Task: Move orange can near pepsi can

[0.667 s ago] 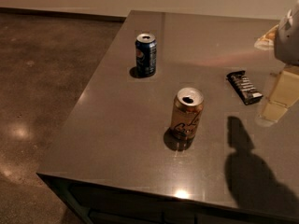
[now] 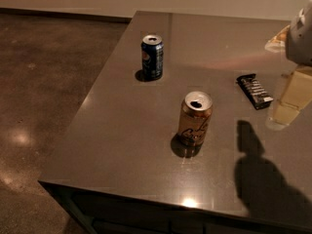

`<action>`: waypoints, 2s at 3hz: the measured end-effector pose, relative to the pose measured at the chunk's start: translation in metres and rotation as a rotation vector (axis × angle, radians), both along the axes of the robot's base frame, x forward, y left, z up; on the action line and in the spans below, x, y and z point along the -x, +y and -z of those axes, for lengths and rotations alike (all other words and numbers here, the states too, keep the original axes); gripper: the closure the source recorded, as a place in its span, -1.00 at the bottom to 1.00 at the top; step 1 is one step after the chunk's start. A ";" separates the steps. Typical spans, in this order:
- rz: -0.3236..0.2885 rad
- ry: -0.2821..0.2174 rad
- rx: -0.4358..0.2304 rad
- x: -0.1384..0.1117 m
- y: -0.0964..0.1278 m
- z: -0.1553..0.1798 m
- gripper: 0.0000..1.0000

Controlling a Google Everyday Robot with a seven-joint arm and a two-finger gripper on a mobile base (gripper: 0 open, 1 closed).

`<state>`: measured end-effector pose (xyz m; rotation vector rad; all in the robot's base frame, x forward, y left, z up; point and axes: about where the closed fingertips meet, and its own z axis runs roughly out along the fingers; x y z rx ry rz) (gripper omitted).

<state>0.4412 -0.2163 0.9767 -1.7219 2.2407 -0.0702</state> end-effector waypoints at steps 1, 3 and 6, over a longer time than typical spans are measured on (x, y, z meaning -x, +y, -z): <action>-0.004 0.033 -0.069 -0.003 0.012 0.011 -1.00; -0.009 0.029 -0.258 0.004 0.053 0.044 -1.00; -0.012 -0.014 -0.460 0.001 0.112 0.073 -1.00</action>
Offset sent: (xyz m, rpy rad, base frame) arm -0.0004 0.0508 -0.0563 0.2675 0.0667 -0.0019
